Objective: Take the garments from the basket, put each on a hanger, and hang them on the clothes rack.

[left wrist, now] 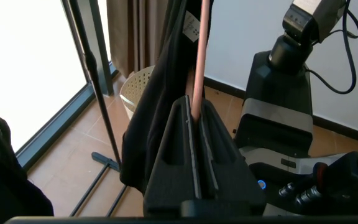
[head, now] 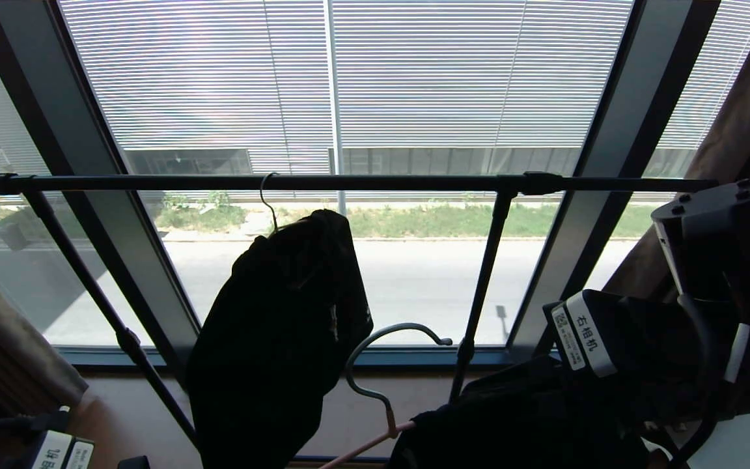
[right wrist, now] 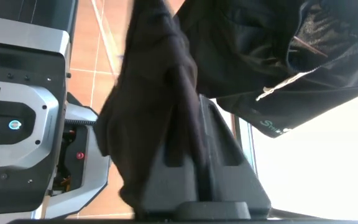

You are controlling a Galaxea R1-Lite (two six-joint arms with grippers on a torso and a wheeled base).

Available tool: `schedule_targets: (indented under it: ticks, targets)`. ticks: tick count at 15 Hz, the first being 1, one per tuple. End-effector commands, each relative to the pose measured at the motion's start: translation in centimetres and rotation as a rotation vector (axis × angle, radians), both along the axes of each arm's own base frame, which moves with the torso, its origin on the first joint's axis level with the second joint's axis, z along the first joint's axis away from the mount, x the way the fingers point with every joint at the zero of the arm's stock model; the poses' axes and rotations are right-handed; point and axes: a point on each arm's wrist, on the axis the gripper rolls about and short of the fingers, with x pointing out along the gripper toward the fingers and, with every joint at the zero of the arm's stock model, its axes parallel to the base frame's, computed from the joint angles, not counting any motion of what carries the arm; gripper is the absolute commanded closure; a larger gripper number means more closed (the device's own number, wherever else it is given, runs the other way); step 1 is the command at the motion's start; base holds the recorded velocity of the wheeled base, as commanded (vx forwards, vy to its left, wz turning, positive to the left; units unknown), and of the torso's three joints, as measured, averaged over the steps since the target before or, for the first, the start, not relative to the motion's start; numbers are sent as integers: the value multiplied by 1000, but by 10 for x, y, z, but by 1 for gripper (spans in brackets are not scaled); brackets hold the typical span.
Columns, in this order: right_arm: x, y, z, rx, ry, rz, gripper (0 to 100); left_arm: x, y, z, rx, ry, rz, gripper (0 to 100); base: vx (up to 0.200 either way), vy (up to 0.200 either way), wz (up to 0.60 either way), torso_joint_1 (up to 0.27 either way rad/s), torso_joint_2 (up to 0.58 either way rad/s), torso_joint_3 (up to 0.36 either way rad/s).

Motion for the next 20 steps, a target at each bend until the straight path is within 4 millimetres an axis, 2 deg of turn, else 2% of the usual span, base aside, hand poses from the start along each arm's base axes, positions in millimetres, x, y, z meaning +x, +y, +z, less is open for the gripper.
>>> schedule_targets:
  ticks: [1,12,13,20]
  targets:
    - [1,1,0,-1,0,3,100,0,0,0,-2,2,1,100,0,0,0,0,0,0]
    - [-1,4,1,4,-6,14,100,2,-2,0,2,7,0,100,0,0,0,0,0,0]
    - [-1,4,1,4,-6,15,100,4,-2,-1,4,9,6,0,0,0,0,0,0,0]
    - [-1,3,0,0,-3,13,100,13,-2,3,-13,43,60,0,0,0,0,0,0,0]
